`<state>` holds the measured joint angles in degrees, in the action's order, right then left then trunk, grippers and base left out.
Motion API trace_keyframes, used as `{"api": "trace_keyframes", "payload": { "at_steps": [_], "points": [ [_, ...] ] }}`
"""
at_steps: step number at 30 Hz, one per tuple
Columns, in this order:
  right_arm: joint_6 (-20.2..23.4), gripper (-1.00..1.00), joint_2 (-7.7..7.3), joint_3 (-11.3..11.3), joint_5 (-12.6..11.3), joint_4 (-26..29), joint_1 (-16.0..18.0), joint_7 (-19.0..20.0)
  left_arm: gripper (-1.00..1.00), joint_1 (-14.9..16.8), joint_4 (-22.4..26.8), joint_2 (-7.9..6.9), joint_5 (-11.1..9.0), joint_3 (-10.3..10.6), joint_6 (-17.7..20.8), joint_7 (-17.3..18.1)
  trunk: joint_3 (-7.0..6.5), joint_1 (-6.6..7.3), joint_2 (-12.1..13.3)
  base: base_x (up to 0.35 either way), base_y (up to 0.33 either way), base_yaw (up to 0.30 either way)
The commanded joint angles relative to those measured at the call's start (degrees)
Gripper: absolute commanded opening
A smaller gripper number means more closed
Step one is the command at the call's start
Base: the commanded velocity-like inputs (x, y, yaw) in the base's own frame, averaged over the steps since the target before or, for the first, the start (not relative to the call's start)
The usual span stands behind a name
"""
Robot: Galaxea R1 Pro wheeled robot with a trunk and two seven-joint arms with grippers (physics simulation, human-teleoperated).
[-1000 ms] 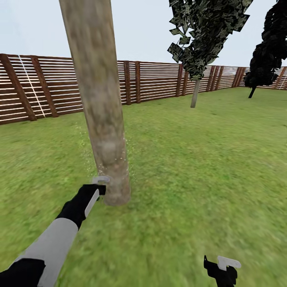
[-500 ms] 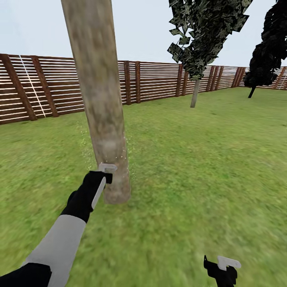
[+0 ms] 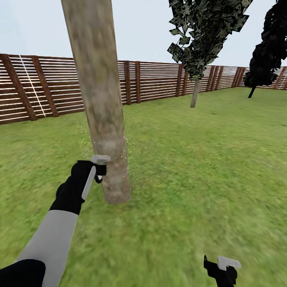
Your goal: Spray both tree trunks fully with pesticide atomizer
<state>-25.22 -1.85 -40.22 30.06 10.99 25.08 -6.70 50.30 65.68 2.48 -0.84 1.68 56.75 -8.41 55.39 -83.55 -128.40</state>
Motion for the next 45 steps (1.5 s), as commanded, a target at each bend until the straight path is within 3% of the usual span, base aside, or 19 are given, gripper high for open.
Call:
{"api": "trace_keyframes", "payload": {
  "at_steps": [1, 4, 6, 7, 8, 10, 13, 16, 20, 22, 23, 25, 27, 30, 33, 36, 39, 42, 45],
  "points": [
    [0.00, 1.00, 0.00, 0.01, 0.00, 0.00, 0.01, -0.02, -1.00, 0.04, 0.36, 0.54, 0.25, 0.94, 0.29, 0.42, 0.00, 0.00, 0.00, 0.000, 0.000, 0.000],
    [0.00, 1.00, 0.00, 0.00, 0.00, 0.00, -0.02, -0.04, -1.00, 0.47, 0.78, -0.14, 0.30, 3.26, 0.51, 0.77, 0.00, 0.00, 0.00, 0.000, 0.000, 0.000],
    [0.00, 1.00, 0.00, 0.01, 0.00, 0.00, -0.01, -0.04, -1.00, 0.71, 0.85, -2.79, 0.22, 3.30, 0.68, 1.27, 0.00, 0.00, 0.00, 0.000, 0.000, 0.000],
    [0.00, 1.00, 0.00, 0.02, 0.00, 0.00, 0.02, -0.02, -1.00, 0.80, 0.93, -4.85, 0.26, 3.34, 0.86, 4.39, 0.00, 0.00, 0.00, 0.000, 0.000, 0.000],
    [0.00, 1.00, 0.00, 0.03, 0.00, 0.00, 0.00, -0.02, -1.00, 0.79, 1.49, -5.59, 0.25, 3.41, 0.95, 7.04, 0.00, 0.00, 0.00, 0.000, 0.000, 0.000],
    [0.00, 1.00, 0.00, 0.01, 0.00, 0.00, 0.00, -0.03, -1.00, 0.70, 4.23, -5.00, 0.21, 4.01, 1.04, 8.59, 0.00, 0.00, 0.00, 0.000, 0.000, 0.000],
    [0.00, 1.00, 0.00, 0.00, 0.00, 0.00, -0.02, -0.01, -1.00, 0.88, 7.77, -4.28, 0.11, 8.46, 1.61, 9.20, 0.00, 0.00, 0.00, 0.000, 0.000, 0.000],
    [0.00, 1.00, 0.00, 0.02, 0.00, 0.00, 0.00, -0.03, -1.00, 0.86, 8.91, -5.26, 0.24, 8.44, 1.77, 9.44, 0.00, 0.00, 0.00, -0.017, 0.002, 0.000],
    [0.00, 1.00, 0.00, 0.03, 0.00, 0.00, 0.00, 0.00, -1.00, 0.40, 9.03, -8.18, 0.25, 6.17, 1.80, 9.68, 0.00, 0.00, 0.00, -0.177, 0.047, 0.000],
    [0.00, 1.00, 0.00, 0.01, 0.00, 0.00, 0.03, -0.02, -1.00, 0.43, 9.07, -7.66, 0.26, 6.41, 1.79, 9.72, 0.00, 0.00, 0.00, -0.024, 0.007, 0.000],
    [0.00, 1.00, 0.00, 0.03, 0.00, 0.00, 0.01, 0.00, -1.00, 0.77, 9.06, -5.74, 0.20, 6.65, 1.82, 9.73, 0.00, 0.00, 0.00, -0.004, 0.001, 0.000],
    [0.00, 1.00, 0.00, 0.02, 0.00, 0.00, 0.02, -0.02, -1.00, 1.23, 9.04, -3.85, 0.22, 6.75, 1.81, 9.73, 0.00, 0.00, 0.00, -0.002, 0.000, 0.000],
    [0.00, 1.00, 0.00, 0.01, 0.00, 0.00, 0.01, -0.04, -1.00, 2.35, 9.08, -3.44, 0.16, 6.62, 1.86, 9.73, 0.00, 0.00, 0.00, 0.000, 0.000, 0.000],
    [0.00, 1.00, 0.00, 0.04, 0.00, 0.00, 0.01, -0.02, -1.00, 2.68, 9.12, -5.52, 0.13, 2.45, 2.17, 9.80, 0.00, 0.00, 0.00, 0.000, 0.000, 0.000],
    [0.00, 1.00, 0.00, 0.05, 0.00, 0.00, 0.00, 0.00, -1.00, 2.73, 9.12, -10.22, 0.16, 0.32, 2.21, 14.12, 0.00, 0.00, 0.00, 0.000, 0.000, 0.000],
    [0.00, 1.00, 0.00, 0.05, 0.00, 0.00, -0.01, -0.02, -1.00, 1.98, 9.09, -10.28, 0.68, 1.46, 2.05, 16.25, 0.00, 0.00, 0.00, 0.000, 0.000, 0.000],
    [0.00, 1.00, 0.00, 0.05, 0.00, 0.00, 0.00, -0.04, -1.00, 1.54, 8.38, -9.97, 0.62, 6.72, 1.95, 16.20, 0.00, 0.00, 0.00, 0.000, 0.000, 0.000],
    [0.00, 1.00, 0.00, 0.05, 0.00, -0.04, -0.01, 0.01, -1.00, -1.76, 4.36, -7.82, 0.97, 7.50, 1.42, 15.78, 0.00, 0.00, 0.00, 0.000, 0.000, 0.000],
    [0.00, 1.00, 0.00, 0.05, 0.00, -0.07, -0.01, 0.01, -1.00, -3.98, -1.43, -7.24, 1.19, 7.63, 0.46, 13.27, 0.00, 0.00, 0.00, 0.000, 0.000, 0.000]
  ]
}}
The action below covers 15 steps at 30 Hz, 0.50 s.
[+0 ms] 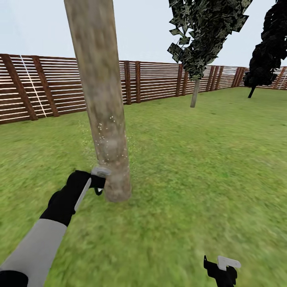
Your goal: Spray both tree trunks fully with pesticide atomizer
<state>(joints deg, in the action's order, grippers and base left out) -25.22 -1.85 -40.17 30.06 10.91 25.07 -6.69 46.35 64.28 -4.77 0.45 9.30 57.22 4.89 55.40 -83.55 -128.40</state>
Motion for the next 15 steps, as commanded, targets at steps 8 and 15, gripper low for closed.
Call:
{"api": "trace_keyframes", "payload": {
  "at_steps": [8, 15],
  "points": [
    [0.00, 1.00, -0.07, -0.01, 0.00, 0.07, 0.02, -0.07, -1.00, -1.34, -14.88, 2.73, -0.89, -0.35, -16.78, -13.42, -0.01, 0.00, 0.00, 0.000, 0.000, 0.000],
    [0.00, 1.00, -0.09, -0.06, 0.00, 0.07, -0.01, 0.00, -1.00, -5.00, -24.10, 2.91, -5.99, -0.72, -27.33, -15.44, -0.01, 0.00, 0.00, 0.000, -0.046, 0.000]
  ]
}}
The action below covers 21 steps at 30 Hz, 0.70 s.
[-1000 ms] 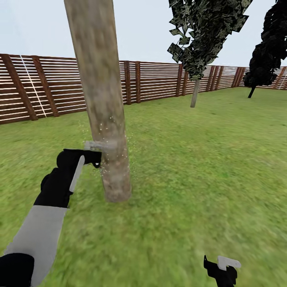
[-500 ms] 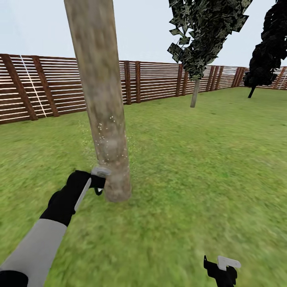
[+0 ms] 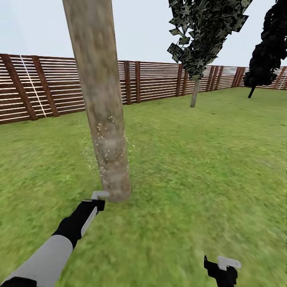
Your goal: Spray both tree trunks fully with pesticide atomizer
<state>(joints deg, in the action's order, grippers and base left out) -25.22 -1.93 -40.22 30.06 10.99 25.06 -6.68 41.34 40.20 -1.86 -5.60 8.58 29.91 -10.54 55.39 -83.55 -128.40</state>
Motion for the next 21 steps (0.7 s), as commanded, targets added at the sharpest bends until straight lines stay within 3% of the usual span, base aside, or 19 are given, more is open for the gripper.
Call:
{"api": "trace_keyframes", "payload": {
  "at_steps": [1, 4, 9, 13, 16, 21],
  "points": [
    [0.00, 1.00, 0.00, 0.01, 0.00, 0.00, 0.01, 0.00, -1.00, -0.01, -0.41, 0.02, -0.08, 0.00, -0.36, -0.05, 0.00, 0.00, 0.00, 0.000, -0.232, 0.000],
    [0.00, 1.00, 0.08, 0.05, 0.00, -0.04, 0.01, 0.00, -1.00, -0.03, -0.89, 0.49, -0.45, -0.43, -2.78, -0.17, 0.00, 0.00, 0.00, 0.014, -0.263, 0.000],
    [0.00, 1.00, 0.09, 0.06, 0.00, -0.09, -0.01, 0.00, -1.00, -0.03, -0.91, 0.74, -0.38, -0.57, -3.22, -0.18, 0.00, 0.00, 0.00, 0.082, -0.269, 0.001],
    [0.00, 1.00, 0.17, 0.06, 0.00, -0.09, 0.00, 0.00, -1.00, -0.04, -0.90, 0.79, -0.41, -5.32, -3.43, -0.60, 0.00, 0.00, 0.00, 0.143, -0.258, 0.182],
    [0.00, 1.00, 0.16, 0.06, 0.00, -0.09, 0.00, 0.00, -1.00, -0.09, -0.91, 0.82, -0.18, -5.49, -3.45, -0.65, 0.00, 0.00, 0.00, 0.017, -0.273, 0.243],
    [0.00, 1.00, 0.11, 0.06, 0.00, -0.09, 0.01, 0.00, -1.00, -0.12, -0.91, 0.89, -0.53, -5.50, -3.38, -4.03, 0.00, 0.00, 0.00, 0.000, -0.276, 0.019]
  ]
}}
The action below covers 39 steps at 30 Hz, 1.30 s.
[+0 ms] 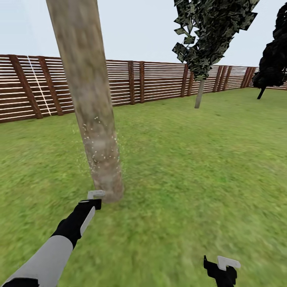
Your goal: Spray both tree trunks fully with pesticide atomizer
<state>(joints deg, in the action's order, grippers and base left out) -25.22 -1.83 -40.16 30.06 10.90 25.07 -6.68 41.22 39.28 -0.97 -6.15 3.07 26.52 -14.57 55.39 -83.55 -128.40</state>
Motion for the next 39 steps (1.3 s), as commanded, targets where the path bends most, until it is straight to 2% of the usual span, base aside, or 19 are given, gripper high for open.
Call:
{"api": "trace_keyframes", "payload": {
  "at_steps": [1, 17, 22, 34, 39],
  "points": [
    [0.00, 1.00, 0.01, 0.00, 0.00, 0.00, 0.02, 0.00, -1.00, 0.00, 0.00, 0.00, 0.01, 0.00, 0.05, -0.08, 0.00, 0.00, 0.00, 0.000, -0.276, 0.001],
    [0.00, 1.00, 0.05, 0.00, 0.00, 0.01, -0.02, 0.00, -1.00, 0.00, 0.00, 0.01, 0.00, 0.00, 0.11, -0.11, 0.00, 0.00, 0.00, 0.004, -0.276, 0.183],
    [0.00, 1.00, 0.06, 0.00, 0.00, 0.00, 0.00, 0.00, -1.00, 0.00, 0.00, -0.01, 0.00, 0.00, 0.11, -0.11, 0.00, 0.00, 0.00, 0.103, -0.276, 0.057],
    [0.00, 1.00, 0.07, 0.00, 0.00, 0.00, 0.00, 0.00, -1.00, 0.00, 0.00, -0.08, 0.01, -0.06, 0.12, -0.11, 0.00, 0.00, 0.00, 0.138, -0.276, 0.266],
    [0.00, 1.00, 0.07, 0.00, 0.00, 0.00, -0.02, 0.00, -1.00, 0.00, 0.00, -0.08, 0.00, -0.05, 0.12, -0.11, 0.00, 0.00, 0.00, 0.111, -0.276, 0.033]
  ]
}}
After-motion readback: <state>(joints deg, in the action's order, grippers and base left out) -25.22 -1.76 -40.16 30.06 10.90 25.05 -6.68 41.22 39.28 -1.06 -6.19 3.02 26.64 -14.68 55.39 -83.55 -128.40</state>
